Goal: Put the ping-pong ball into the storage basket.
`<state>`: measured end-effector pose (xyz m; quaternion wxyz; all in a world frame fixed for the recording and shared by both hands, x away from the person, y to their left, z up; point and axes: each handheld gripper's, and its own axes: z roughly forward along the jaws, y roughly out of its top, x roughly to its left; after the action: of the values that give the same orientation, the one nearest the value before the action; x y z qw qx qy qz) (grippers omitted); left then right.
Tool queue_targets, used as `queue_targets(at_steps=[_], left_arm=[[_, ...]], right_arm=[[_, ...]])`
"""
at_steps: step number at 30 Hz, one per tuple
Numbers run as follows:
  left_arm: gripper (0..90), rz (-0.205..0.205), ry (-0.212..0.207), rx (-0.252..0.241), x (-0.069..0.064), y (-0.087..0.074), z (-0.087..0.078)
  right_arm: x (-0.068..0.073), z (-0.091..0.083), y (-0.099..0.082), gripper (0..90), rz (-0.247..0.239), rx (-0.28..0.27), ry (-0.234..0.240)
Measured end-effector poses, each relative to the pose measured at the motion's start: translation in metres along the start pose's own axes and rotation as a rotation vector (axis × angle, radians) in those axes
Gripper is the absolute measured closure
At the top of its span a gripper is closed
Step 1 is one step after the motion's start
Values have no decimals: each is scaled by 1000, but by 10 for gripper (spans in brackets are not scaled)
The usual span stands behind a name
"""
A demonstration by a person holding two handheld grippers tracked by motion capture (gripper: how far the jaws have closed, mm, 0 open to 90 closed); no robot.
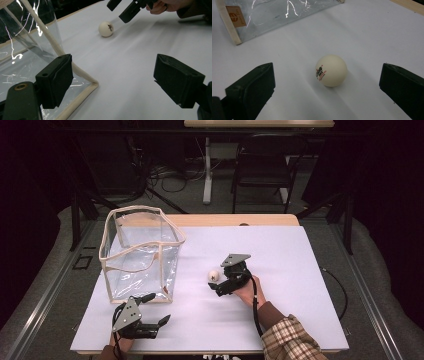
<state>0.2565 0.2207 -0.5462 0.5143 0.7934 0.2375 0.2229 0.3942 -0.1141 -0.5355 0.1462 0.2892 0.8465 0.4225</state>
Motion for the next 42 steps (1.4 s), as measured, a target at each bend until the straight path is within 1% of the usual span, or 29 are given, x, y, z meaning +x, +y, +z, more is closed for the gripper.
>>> queue_targets(at_steps=[6,8,10,12,14,18,22,23,24,25,26,27,28,33,37,38,39,40,41,42], left_arm=[[159,3,-1,1,0,0,0],[159,2,4,-2,0,0,-1],[159,1,1,-2,0,0,-1],[159,3,0,-4,0,0,-1],[159,1,-2,-4,0,0,0],[159,5,-1,-3,0,0,0],[159,6,-2,-2,0,0,0],[159,6,-2,-4,0,0,0],[159,6,-2,-4,0,0,0],[159,7,-3,-2,0,1,0],[159,7,-4,-2,0,0,0],[159,9,-6,2,0,1,0],[159,5,-2,-2,-1,0,0],[159,5,-1,-2,0,0,-1],[159,6,-2,0,0,0,0],[159,6,-2,0,0,0,0],[159,6,-2,0,-1,0,0],[159,6,-2,0,-1,0,0],[159,7,-4,3,0,1,-1],[159,7,-4,3,0,1,-1]], right_arm=[[2,9,4,0,0,-2,-4],[3,14,5,0,5,12,-3],[2,16,5,0,4,10,-4],[1,20,4,0,16,20,-7],[0,23,4,0,16,27,-10],[0,26,4,9,19,25,-15],[0,29,3,145,19,45,-20],[2,30,3,187,19,49,-32],[2,30,3,187,19,49,-32],[2,30,3,213,16,51,-34],[2,31,3,258,16,60,-37],[2,31,3,258,16,60,-37],[1,32,2,295,22,66,-42],[1,33,1,331,33,70,-45],[1,33,1,331,33,70,-45],[0,34,0,331,28,80,-47],[0,34,0,417,26,85,-48],[0,34,0,417,26,85,-48],[0,34,0,445,20,86,-54],[0,34,0,445,20,86,-54]])
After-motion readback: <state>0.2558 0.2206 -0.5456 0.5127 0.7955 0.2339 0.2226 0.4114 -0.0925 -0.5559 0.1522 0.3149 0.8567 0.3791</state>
